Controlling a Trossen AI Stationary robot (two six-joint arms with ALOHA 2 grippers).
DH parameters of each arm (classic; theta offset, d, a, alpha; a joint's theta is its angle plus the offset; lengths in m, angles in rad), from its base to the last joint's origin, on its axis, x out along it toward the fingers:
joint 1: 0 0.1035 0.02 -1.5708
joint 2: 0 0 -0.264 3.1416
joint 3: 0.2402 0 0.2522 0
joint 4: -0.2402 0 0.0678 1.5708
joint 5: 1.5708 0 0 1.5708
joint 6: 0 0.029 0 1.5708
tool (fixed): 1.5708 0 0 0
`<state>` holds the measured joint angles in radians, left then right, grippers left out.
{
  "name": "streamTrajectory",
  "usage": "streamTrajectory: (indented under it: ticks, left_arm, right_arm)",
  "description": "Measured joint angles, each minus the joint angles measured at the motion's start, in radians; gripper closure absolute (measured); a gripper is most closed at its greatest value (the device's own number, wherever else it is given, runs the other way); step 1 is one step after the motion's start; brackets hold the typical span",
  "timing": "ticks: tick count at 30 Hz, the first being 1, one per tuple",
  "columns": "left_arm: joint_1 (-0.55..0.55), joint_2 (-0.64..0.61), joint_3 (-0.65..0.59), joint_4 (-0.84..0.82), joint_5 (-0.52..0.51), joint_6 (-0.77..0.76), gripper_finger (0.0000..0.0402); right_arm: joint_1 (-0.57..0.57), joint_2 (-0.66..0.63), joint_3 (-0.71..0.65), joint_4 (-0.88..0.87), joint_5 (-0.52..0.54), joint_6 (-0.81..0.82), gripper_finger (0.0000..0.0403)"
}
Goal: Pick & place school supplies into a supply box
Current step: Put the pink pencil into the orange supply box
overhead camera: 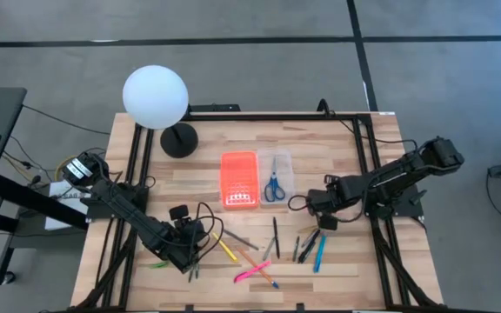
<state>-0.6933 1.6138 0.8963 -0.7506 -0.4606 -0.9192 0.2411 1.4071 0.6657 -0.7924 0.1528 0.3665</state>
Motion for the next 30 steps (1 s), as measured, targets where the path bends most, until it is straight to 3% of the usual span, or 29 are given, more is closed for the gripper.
streamTrajectory:
  ticks: [8, 17, 24, 30]
  left_arm:
    - [-0.002, 0.000, 0.000, 0.000, -0.027, -0.001, 0.0239]
    - [-0.003, 0.000, 0.000, 0.000, -0.037, 0.004, 0.0239]
    - [-0.003, 0.000, 0.000, 0.000, -0.045, 0.005, 0.0239]
    - [-0.003, 0.000, 0.000, 0.001, -0.060, 0.005, 0.0239]
  right_arm:
    - [-0.001, 0.002, 0.043, -0.097, 0.030, 0.008, 0.0402]
    - [-0.029, 0.000, 0.171, -0.250, 0.200, 0.061, 0.0403]
    - [-0.139, 0.000, 0.288, -0.122, 0.196, 0.045, 0.0403]
    - [-0.261, 0.002, 0.308, 0.127, 0.062, 0.044, 0.0403]
